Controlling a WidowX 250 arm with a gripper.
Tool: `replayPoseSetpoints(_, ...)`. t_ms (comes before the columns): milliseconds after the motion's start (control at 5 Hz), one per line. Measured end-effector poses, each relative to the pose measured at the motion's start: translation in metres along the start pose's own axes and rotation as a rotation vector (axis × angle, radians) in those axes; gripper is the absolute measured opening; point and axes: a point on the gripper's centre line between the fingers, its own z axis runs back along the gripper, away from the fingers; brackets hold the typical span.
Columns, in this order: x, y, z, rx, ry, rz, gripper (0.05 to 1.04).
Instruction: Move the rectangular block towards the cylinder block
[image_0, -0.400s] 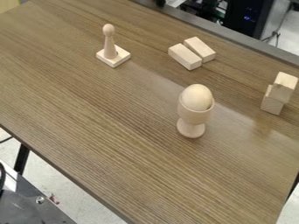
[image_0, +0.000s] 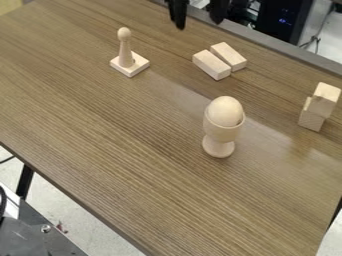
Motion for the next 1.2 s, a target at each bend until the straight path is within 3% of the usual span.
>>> replayPoseSetpoints(200,-0.004,0.004,-0.018,-0.008,-0.005,0.033,0.999)
replayPoseSetpoints(600,-0.003,-0.010,-0.028,-0.093,-0.053,0.074,0.999)
replayPoseSetpoints(1200,0.009,-0.025,-0.058,-0.062,-0.042,0.067,0.999)
